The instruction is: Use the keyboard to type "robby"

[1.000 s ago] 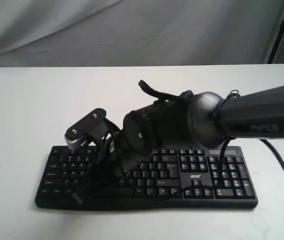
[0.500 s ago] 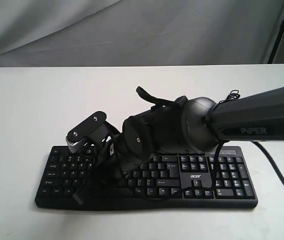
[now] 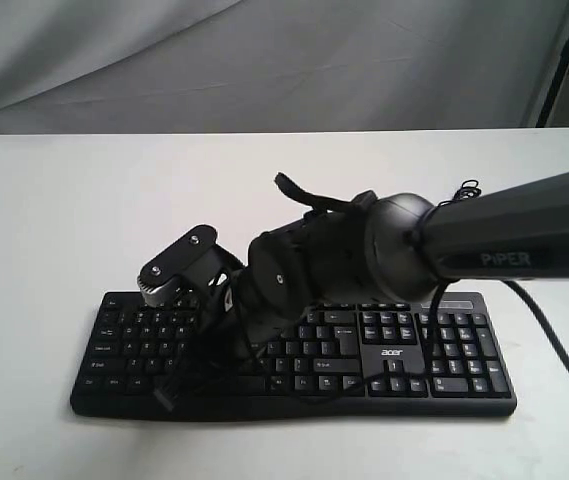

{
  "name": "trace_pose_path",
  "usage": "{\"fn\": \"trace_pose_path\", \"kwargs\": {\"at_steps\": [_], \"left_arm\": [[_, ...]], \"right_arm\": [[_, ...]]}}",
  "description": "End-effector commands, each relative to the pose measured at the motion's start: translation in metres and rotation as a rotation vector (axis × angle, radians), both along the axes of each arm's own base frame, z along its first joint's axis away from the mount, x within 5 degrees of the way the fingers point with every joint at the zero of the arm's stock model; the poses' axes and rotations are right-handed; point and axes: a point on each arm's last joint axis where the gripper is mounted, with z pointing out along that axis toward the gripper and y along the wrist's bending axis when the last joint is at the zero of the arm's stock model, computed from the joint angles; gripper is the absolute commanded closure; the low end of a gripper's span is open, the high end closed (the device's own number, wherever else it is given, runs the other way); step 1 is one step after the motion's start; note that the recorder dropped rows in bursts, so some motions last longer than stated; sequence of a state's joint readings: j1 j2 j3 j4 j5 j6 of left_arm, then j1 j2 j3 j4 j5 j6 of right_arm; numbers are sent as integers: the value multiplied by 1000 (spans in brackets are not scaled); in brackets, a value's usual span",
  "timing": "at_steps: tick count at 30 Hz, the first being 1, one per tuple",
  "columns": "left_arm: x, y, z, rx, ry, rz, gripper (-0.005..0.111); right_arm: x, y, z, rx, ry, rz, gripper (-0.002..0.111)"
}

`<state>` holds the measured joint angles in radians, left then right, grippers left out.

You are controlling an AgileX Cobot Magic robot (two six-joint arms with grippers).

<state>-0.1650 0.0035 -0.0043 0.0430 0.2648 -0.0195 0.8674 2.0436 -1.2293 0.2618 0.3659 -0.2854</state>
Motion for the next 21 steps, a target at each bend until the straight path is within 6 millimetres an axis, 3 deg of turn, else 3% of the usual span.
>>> {"fn": "trace_pose_path", "kwargs": {"at_steps": [1, 9, 21], "left_arm": [[0, 0, -1, 1, -7, -6, 107], [0, 0, -1, 1, -7, -6, 107], [0, 0, -1, 1, -7, -6, 107]], "right_arm": [[4, 0, -5, -1, -2, -10, 108], [4, -2, 14, 24, -38, 0, 108], [5, -1, 6, 17, -25, -7, 108]]}}
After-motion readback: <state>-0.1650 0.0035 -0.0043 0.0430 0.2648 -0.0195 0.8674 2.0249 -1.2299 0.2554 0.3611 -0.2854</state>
